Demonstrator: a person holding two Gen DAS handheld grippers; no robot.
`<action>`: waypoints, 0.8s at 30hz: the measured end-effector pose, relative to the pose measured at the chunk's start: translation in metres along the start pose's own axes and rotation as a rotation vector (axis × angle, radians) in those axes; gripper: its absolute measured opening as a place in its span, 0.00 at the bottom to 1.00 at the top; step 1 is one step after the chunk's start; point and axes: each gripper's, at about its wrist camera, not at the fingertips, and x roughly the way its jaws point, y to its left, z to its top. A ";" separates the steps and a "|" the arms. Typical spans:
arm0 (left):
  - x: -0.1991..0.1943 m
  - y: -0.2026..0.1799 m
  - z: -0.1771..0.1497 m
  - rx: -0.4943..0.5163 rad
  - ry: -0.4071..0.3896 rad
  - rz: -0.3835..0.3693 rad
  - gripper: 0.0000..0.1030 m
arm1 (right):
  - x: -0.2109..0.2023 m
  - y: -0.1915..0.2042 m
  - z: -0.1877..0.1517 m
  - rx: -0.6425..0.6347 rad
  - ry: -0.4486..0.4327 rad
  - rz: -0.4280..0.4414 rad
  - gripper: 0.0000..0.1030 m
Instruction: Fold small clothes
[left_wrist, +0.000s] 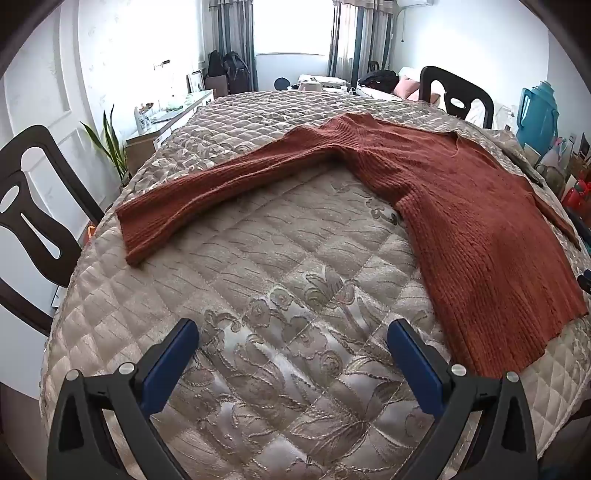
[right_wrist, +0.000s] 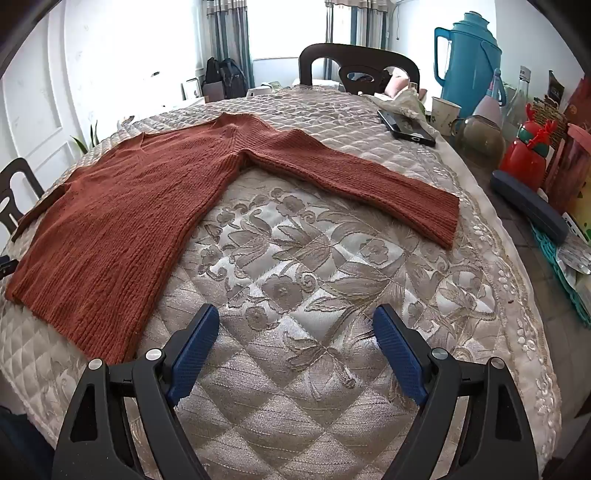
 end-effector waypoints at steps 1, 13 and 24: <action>-0.009 -0.003 -0.009 0.001 -0.016 0.006 1.00 | 0.000 0.000 0.000 0.003 -0.001 0.003 0.83; -0.013 -0.001 -0.009 0.015 -0.023 -0.014 1.00 | 0.000 0.000 0.000 0.001 -0.001 0.002 0.83; -0.022 -0.013 -0.019 0.082 -0.036 -0.054 1.00 | -0.003 0.009 -0.004 -0.051 -0.004 0.012 0.83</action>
